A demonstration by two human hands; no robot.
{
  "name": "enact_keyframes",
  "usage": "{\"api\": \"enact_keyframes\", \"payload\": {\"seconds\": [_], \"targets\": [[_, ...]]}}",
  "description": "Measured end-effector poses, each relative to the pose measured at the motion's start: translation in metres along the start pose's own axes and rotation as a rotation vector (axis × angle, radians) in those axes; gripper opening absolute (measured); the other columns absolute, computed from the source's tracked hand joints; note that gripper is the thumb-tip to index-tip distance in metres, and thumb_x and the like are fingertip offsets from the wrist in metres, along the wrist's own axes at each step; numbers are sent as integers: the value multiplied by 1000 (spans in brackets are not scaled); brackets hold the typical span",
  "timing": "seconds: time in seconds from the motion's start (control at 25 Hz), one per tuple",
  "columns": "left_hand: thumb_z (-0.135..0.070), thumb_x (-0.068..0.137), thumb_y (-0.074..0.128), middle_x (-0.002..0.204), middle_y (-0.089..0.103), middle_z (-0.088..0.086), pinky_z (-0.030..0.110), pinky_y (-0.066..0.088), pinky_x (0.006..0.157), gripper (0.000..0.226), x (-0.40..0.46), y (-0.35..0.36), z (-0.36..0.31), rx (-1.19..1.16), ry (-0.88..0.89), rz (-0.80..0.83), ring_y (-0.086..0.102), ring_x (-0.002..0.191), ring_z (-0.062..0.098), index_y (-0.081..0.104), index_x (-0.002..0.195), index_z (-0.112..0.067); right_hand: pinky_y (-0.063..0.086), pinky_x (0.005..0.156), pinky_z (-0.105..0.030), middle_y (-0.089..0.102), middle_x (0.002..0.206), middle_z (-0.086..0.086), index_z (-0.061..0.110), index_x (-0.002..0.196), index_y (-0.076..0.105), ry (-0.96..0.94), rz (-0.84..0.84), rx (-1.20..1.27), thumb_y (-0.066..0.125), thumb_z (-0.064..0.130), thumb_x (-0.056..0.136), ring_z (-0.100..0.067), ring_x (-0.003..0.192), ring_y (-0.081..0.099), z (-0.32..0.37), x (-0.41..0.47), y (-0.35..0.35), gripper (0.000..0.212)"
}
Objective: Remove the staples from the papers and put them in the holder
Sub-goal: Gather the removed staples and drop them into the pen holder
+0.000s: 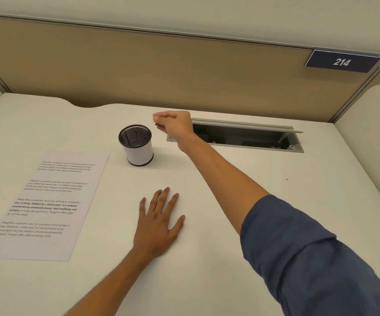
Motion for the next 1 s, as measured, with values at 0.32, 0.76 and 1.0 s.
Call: {"api": "enact_keyframes", "payload": {"seconds": [0.32, 0.76, 1.0], "targets": [[-60, 96, 22, 163, 14, -4, 47, 2, 119, 64, 0, 1, 1, -5, 0, 1, 11, 150, 17, 20, 153, -33, 50, 75, -28, 71, 74, 1, 11, 80, 78, -318, 129, -784, 69, 8, 77, -16, 80, 63, 6, 19, 50, 9], [-62, 95, 18, 163, 11, -4, 50, 3, 121, 65, 0, 0, 1, -29, -6, 10, 8, 151, 17, 17, 154, -33, 49, 72, -30, 68, 103, -2, 17, 95, 71, -470, 149, -1179, 58, 0, 75, -24, 94, 62, 9, 19, 70, 29], [-62, 95, 17, 164, 9, -4, 49, 2, 121, 66, 0, 2, 2, -20, -9, 21, 6, 151, 16, 15, 154, -34, 48, 71, -31, 66, 108, -7, 15, 106, 68, -492, 249, -1208, 55, 2, 77, -26, 94, 60, 2, 16, 78, 34]]}}
Point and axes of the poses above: each hand's wrist, its own x-axis towards the middle knuckle, its own y-axis out of the palm, z = x × y, the point moved 5 cm from there along x, towards the middle knuckle
